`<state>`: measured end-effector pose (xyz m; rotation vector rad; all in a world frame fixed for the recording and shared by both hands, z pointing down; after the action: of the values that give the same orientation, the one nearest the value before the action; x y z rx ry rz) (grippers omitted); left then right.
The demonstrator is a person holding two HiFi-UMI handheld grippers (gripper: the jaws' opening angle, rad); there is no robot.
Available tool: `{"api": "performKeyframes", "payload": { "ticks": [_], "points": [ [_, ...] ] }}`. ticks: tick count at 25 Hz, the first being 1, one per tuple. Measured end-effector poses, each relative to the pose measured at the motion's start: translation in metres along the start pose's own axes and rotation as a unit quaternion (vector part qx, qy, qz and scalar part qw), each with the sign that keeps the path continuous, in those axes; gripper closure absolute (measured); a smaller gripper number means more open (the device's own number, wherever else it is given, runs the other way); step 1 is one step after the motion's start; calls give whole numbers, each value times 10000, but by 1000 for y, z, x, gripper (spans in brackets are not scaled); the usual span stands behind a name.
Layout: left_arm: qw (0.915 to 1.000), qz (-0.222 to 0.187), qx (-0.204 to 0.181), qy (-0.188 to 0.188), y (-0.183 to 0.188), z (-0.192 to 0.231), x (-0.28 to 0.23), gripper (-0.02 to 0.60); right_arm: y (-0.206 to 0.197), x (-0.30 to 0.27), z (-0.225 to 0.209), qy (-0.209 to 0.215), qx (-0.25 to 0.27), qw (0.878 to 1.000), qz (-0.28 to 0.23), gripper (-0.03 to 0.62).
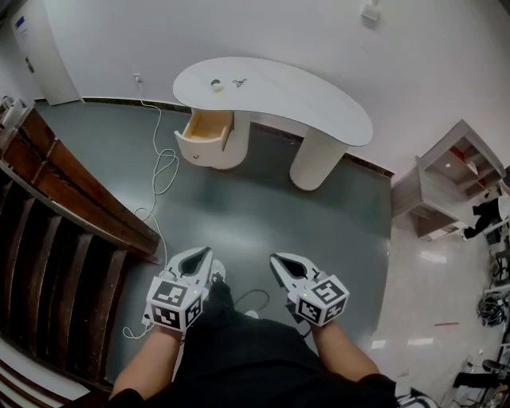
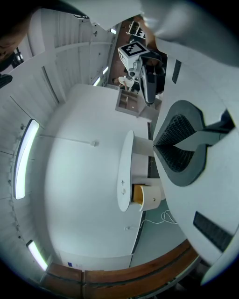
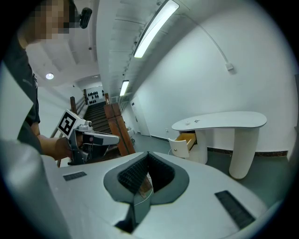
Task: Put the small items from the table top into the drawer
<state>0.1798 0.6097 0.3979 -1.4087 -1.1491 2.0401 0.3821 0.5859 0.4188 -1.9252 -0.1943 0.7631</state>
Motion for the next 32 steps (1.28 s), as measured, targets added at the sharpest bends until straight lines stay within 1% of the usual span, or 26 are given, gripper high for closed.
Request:
{"api": "performKeyframes", "payload": {
  "ticks": [3, 7, 11, 14, 19, 26, 32],
  "points": [
    [9999, -87, -2, -55, 19, 22, -16, 566, 19, -17, -11, -47, 85, 10000, 8, 595],
    [9996, -223, -96, -124, 52, 52, -38, 566, 52, -42, -32, -143, 178, 9997, -3, 595],
    [9992, -344, -213, -73, 87, 89, -57, 566, 85, -69, -51, -248, 251, 9994, -17, 595],
    [9989, -378, -233, -162, 105, 113, -69, 566, 103, -92, -62, -313, 232, 9992, -15, 595],
    [9989, -309, -248, -264, 118, 157, -84, 566, 121, -136, -68, -358, 85, 9993, 69, 595],
    [9985, -211, -277, -414, 135, 217, -105, 566, 152, -190, -76, -469, 128, 9987, 168, 595],
    [9986, -104, -209, -477, 139, 253, -120, 566, 166, -224, -79, -506, 177, 9981, 311, 595]
  ]
}}
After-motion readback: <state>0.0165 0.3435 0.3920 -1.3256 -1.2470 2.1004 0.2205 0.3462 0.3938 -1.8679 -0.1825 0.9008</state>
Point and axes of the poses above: the fingertips, and each gripper's own axes: x backward along the fingers, z to its left, y out of its top, the point moved 5 cm from there along x, backward along the fingers, and after that the axes turned 9 degrees about z, right-handed, at the moved point
